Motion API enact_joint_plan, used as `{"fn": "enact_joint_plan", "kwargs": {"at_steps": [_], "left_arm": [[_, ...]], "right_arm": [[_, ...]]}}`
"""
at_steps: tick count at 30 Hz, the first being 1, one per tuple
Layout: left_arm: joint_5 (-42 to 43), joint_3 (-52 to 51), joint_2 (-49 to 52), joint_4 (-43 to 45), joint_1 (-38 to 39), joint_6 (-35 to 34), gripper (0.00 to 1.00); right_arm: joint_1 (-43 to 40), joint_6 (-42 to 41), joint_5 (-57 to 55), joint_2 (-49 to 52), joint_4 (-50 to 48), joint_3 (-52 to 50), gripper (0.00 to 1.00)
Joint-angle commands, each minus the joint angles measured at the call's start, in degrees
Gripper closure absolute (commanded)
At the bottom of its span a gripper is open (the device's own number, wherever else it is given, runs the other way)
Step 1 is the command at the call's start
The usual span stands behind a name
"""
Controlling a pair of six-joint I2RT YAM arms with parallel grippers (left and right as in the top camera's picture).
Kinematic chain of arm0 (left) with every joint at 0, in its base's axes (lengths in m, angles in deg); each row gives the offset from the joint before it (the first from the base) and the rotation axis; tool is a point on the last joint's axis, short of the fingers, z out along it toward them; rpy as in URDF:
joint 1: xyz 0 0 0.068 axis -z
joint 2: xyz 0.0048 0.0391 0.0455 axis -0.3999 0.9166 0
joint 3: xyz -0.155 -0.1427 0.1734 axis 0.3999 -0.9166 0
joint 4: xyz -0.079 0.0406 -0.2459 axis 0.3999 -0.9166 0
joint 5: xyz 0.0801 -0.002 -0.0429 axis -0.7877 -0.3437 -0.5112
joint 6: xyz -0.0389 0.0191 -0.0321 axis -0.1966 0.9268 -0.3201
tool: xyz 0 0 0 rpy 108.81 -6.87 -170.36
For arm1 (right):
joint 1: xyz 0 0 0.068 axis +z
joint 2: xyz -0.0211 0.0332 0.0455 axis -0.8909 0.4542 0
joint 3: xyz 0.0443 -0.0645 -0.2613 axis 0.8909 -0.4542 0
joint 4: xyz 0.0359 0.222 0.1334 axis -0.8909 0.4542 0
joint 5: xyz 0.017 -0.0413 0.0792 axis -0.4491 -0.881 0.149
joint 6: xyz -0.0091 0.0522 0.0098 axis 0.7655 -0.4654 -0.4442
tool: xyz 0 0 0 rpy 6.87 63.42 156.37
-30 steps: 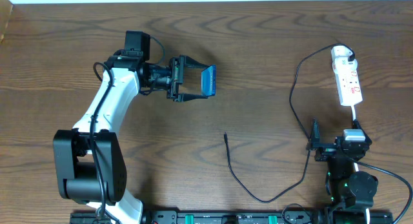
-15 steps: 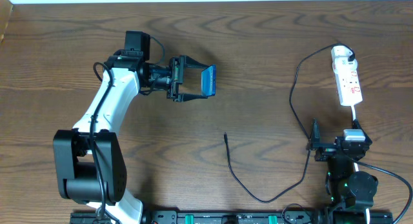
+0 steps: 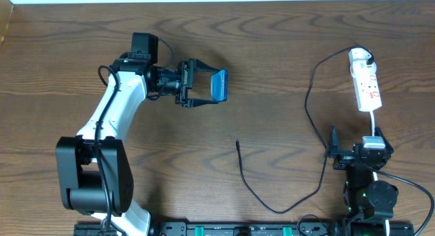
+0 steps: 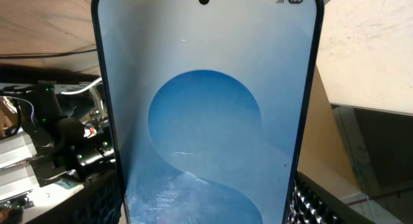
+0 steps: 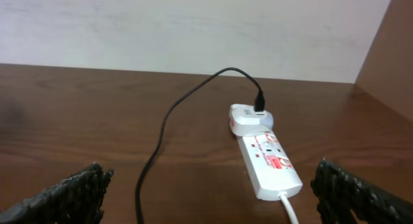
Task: Plug charger to phone and switch on socket
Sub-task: 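Raise the right arm and move its gripper toward the phone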
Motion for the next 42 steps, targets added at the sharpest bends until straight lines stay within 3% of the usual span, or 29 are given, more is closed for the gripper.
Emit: {"fn": "enact_joint_plan", "kwargs": {"at_steps": [1,6,12,15,22,28,32,36,42], "left_arm": [[1.66,0.76,-2.14,0.24,-0.13,0.09,0.93],[1.64,0.74,-2.14,0.24,-0.13,0.11,0.93],[1.64,0.76,-2.14,0.24,-0.13,1.18,0.93],[1.62,0.76,-2.14,0.24,-0.13,1.18,0.93],[1.42,0.76,-2.14,0.24,-0.13,1.44,0.93],[0.57,0.74,-2.14,0.24,-0.13,1.42,0.93],[0.57,0.74,-2.14,0.24,-0.13,1.42,0.93],[0.57,0.76,-2.14,0.24,-0.13,1.42,0.93],[0.57,0.76,-2.14,0.24,-0.13,1.4,0.92]], "right_arm": [[0.26,0.96,-1.62,-0.31,-2.78,-0.09,0.01],[0.26,0.98,-6.03,-0.31,-11.28,-0.09,0.01],[0.26,0.81,-10.34,-0.31,-34.8,-0.07,0.01],[0.26,0.72,-13.51,-0.28,-41.24,2.45,0.01],[0.26,0.74,-13.42,7.39,-26.51,18.45,0.01],[0.26,0.42,-8.24,23.34,-13.62,35.6,0.01],[0.26,-6.97,-4.33,36.52,1.81,49.03,0.01],[0.26,-15.32,7.67,50.51,11.87,58.38,0.01],[0.28,-26.91,33.33,67.95,12.2,63.19,0.01]]}}
